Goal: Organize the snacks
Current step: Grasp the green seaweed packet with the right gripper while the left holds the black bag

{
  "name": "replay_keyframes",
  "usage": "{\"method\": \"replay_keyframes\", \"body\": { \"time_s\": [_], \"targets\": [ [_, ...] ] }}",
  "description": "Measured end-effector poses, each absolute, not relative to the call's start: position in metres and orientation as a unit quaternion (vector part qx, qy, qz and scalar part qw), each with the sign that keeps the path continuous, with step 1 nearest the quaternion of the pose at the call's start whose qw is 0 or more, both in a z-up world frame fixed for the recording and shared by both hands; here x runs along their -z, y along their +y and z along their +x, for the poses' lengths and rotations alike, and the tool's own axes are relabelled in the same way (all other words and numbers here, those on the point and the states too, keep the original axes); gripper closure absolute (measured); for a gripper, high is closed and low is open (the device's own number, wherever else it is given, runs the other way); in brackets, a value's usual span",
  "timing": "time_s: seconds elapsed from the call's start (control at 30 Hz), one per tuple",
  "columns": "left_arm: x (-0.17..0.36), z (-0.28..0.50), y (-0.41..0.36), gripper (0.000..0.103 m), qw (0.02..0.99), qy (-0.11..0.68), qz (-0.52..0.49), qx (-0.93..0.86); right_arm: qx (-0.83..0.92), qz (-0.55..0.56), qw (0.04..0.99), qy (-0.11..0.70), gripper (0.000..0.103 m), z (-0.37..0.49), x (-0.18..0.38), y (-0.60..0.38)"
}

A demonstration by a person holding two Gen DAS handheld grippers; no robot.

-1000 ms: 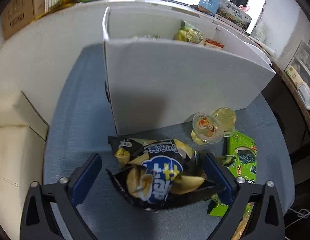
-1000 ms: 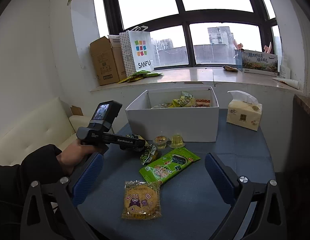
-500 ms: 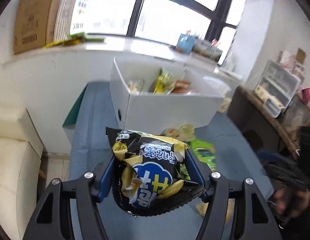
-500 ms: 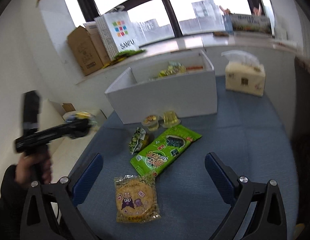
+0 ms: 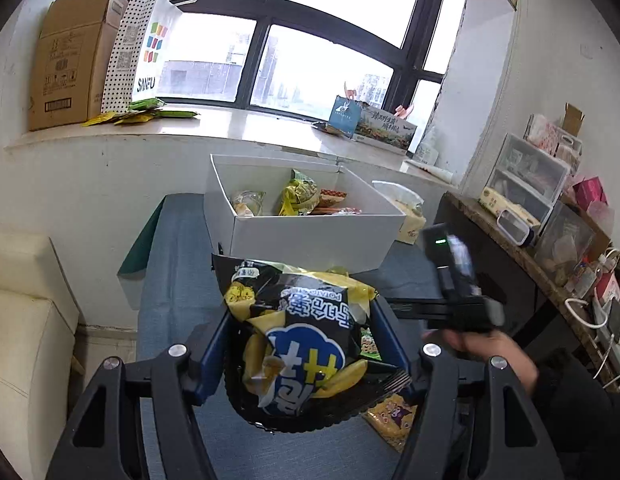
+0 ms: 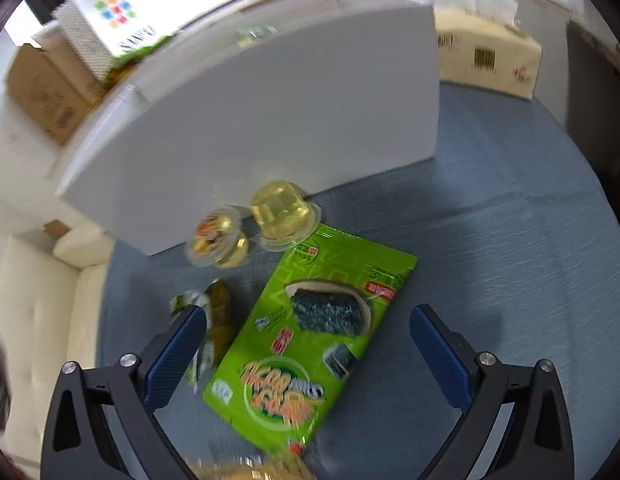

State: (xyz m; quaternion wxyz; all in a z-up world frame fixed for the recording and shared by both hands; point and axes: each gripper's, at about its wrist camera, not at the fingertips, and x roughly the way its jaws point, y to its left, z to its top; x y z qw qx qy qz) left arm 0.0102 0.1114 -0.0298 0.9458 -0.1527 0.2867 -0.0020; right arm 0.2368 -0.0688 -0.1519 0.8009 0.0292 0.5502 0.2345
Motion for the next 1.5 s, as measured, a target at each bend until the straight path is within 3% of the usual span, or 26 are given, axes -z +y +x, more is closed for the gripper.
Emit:
{"method": "replay_keyframes", "body": {
  "time_s": [0.23,0.27,0.33,0.57,0.6,0.63,0.77,0.87,0.9,0.93,0.97,1.43,1.47,1.5],
  "targets": [
    [0.031,0.009,0.11,0.032,0.946,0.284,-0.155,0.004,-0.2,0.001,0.805,0.559,0.001,0.238,0.162,-0.046],
    [0.031,0.008,0.11,0.032,0.946,0.283,-0.156,0.004,-0.198,0.0,0.804,0.56,0.004,0.237,0.161,-0.046],
    [0.032,0.007,0.11,0.032,0.946,0.285,-0.154,0.005,-0.188,-0.022,0.814,0.549,0.026,0.234,0.158,-0.043],
    [0.031,0.007,0.111,0.032,0.945,0.285,-0.16,0.012,-0.258,0.016,0.815,0.519,0.033,0.22,0.141,-0.071],
    [0.03,0.007,0.11,0.032,0.946,0.284,-0.156,0.01,-0.263,0.021,0.824,0.501,0.044,0.218,0.132,-0.08],
    [0.03,0.007,0.109,0.032,0.947,0.285,-0.151,0.007,-0.265,0.027,0.833,0.486,0.089,0.214,0.123,-0.087],
    [0.03,0.012,0.105,0.032,0.947,0.286,-0.145,0.009,-0.282,0.023,0.859,0.426,0.086,0.204,0.088,-0.115],
    [0.033,0.015,0.101,0.032,0.945,0.291,-0.147,0.013,-0.284,-0.015,0.851,0.442,0.083,0.208,0.084,-0.112],
    [0.033,0.015,0.098,0.032,0.946,0.291,-0.144,0.014,-0.295,-0.011,0.843,0.449,0.058,0.211,0.082,-0.118],
    [0.033,0.016,0.096,0.032,0.946,0.293,-0.138,0.013,-0.298,-0.018,0.84,0.454,0.017,0.208,0.084,-0.116],
    [0.033,0.016,0.094,0.032,0.946,0.294,-0.135,0.015,-0.295,-0.031,0.841,0.452,0.006,0.203,0.088,-0.115],
    [0.032,0.021,0.085,0.032,0.945,0.299,-0.131,0.028,-0.305,-0.12,0.81,0.486,0.005,0.192,0.146,-0.099],
    [0.033,0.021,0.085,0.032,0.945,0.299,-0.131,0.028,-0.308,-0.116,0.806,0.492,0.009,0.193,0.148,-0.1],
    [0.033,0.021,0.085,0.032,0.945,0.299,-0.132,0.028,-0.311,-0.111,0.803,0.496,0.037,0.193,0.149,-0.101]
  ]
}}
